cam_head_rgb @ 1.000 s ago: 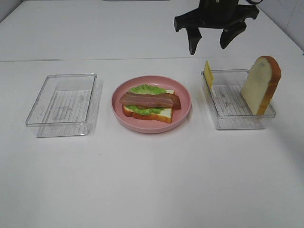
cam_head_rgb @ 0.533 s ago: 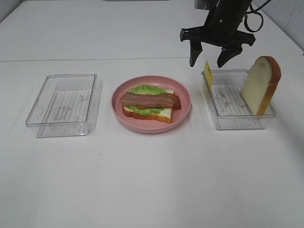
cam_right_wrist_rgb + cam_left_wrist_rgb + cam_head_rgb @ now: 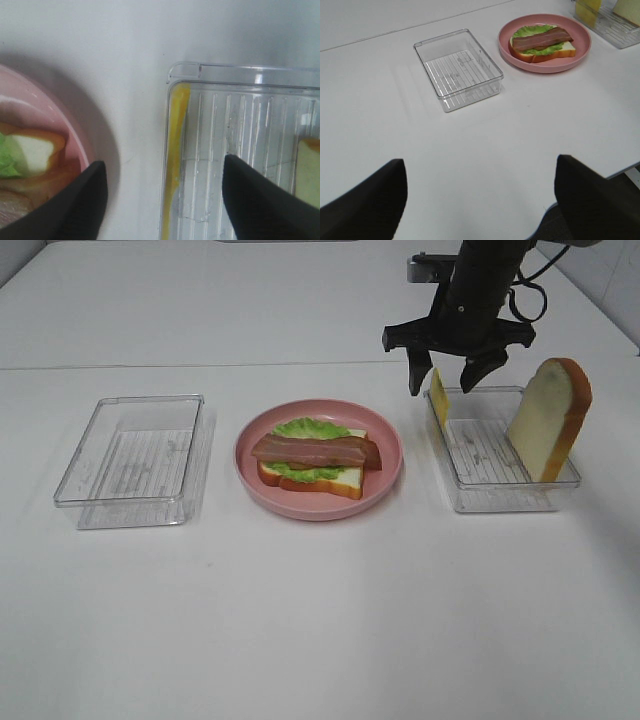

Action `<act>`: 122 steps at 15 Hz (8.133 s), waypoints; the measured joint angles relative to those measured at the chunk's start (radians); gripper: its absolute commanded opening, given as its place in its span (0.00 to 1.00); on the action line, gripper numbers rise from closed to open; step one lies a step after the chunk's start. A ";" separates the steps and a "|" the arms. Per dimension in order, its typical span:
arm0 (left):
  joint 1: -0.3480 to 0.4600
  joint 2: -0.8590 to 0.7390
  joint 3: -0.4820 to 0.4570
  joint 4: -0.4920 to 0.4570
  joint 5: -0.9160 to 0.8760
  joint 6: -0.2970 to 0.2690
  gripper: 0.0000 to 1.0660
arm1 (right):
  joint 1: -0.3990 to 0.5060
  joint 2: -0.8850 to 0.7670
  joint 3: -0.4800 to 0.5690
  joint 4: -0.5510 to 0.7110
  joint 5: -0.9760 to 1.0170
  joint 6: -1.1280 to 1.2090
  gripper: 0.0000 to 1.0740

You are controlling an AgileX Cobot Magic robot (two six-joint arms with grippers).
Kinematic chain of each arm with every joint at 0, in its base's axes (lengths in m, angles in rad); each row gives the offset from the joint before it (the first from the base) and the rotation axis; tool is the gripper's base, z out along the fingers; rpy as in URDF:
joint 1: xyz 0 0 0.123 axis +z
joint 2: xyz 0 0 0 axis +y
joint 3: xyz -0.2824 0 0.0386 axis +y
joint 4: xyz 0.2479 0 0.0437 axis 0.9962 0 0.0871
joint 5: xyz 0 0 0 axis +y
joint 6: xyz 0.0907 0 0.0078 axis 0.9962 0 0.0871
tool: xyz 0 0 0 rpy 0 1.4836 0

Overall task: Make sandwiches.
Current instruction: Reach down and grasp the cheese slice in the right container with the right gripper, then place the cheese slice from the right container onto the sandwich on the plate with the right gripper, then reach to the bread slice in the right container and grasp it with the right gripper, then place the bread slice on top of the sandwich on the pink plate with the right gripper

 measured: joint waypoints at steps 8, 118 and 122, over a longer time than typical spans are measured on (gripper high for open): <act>0.000 0.000 0.000 0.000 0.000 0.000 0.72 | 0.000 0.000 -0.001 0.008 -0.008 -0.007 0.43; 0.000 0.000 0.000 0.000 0.000 0.000 0.72 | -0.277 -0.154 0.135 0.079 0.177 -0.156 0.00; 0.000 0.000 0.000 0.000 0.000 0.000 0.72 | -0.277 -0.229 0.135 0.134 0.178 -0.157 0.00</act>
